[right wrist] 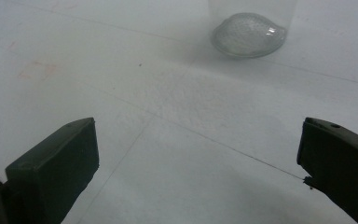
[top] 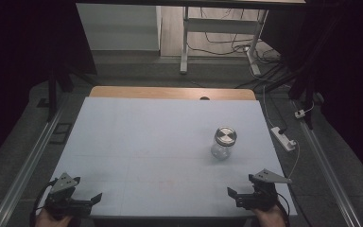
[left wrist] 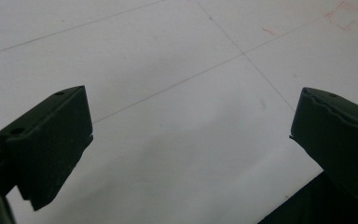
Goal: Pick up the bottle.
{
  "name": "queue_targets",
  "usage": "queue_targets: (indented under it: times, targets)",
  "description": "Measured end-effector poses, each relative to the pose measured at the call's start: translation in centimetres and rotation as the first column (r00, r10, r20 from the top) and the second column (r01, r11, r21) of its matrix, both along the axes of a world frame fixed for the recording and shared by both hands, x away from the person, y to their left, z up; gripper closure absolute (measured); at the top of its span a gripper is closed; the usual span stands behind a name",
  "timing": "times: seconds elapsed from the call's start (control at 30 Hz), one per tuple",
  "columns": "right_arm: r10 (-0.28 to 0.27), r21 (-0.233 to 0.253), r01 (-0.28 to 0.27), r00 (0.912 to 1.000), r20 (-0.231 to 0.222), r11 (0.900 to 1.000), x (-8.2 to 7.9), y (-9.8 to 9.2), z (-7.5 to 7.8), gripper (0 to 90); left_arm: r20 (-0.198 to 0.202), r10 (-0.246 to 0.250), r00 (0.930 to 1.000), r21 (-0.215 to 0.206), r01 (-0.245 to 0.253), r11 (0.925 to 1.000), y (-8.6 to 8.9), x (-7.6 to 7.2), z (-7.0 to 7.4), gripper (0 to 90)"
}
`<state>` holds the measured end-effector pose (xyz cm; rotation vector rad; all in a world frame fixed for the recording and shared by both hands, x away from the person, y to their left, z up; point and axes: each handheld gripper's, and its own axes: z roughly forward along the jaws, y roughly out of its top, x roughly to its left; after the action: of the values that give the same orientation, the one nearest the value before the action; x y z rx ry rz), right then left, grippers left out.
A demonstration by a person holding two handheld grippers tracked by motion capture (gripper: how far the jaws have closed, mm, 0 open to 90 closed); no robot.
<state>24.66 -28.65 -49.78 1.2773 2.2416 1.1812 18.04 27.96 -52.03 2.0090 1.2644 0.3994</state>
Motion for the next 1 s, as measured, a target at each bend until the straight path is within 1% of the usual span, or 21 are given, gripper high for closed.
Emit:
queue_targets:
  times: [0.17, 0.37, 0.43, 0.73, 0.9, 1.0]
  targets:
    - [0.001, -0.017, -0.001, 1.0000, 0.004, 1.000, -0.07, 0.19, 0.02, 0.0, -0.012, -0.016, 0.9998, -0.002, 0.016, 0.9999, -0.07, 0.09, -0.05, 0.0]
    - [-0.007, -0.043, 0.008, 0.9997, 0.023, 0.999, -0.23, 0.42, 0.04, 0.0, -0.016, -0.023, 0.9996, -0.007, 0.023, 0.9997, -0.04, 0.13, -0.06, 0.0]
    - [-0.002, -0.049, 0.003, 0.9995, 0.030, 0.999, -0.28, 0.49, 0.05, 0.0, -0.016, -0.023, 0.9996, -0.008, 0.023, 0.9997, -0.03, 0.12, -0.06, 0.0]
    - [0.016, -0.047, -0.014, 0.9994, 0.031, 0.999, -0.30, 0.53, 0.07, 0.0, -0.028, -0.022, 0.9994, -0.028, 0.022, 0.9994, 0.13, 0.25, -0.11, 0.0]
    - [0.026, -0.035, -0.025, 0.9994, 0.023, 0.999, -0.20, 0.55, 0.16, 0.0, -0.035, -0.022, 0.9992, -0.044, 0.020, 0.9988, 0.31, 0.31, -0.13, 0.0]
    - [0.030, -0.031, -0.029, 0.9986, 0.044, 0.999, -0.12, 0.66, 0.60, 0.0, -0.038, -0.021, 0.9991, -0.055, 0.019, 0.9983, 0.43, 0.35, -0.16, 0.0]
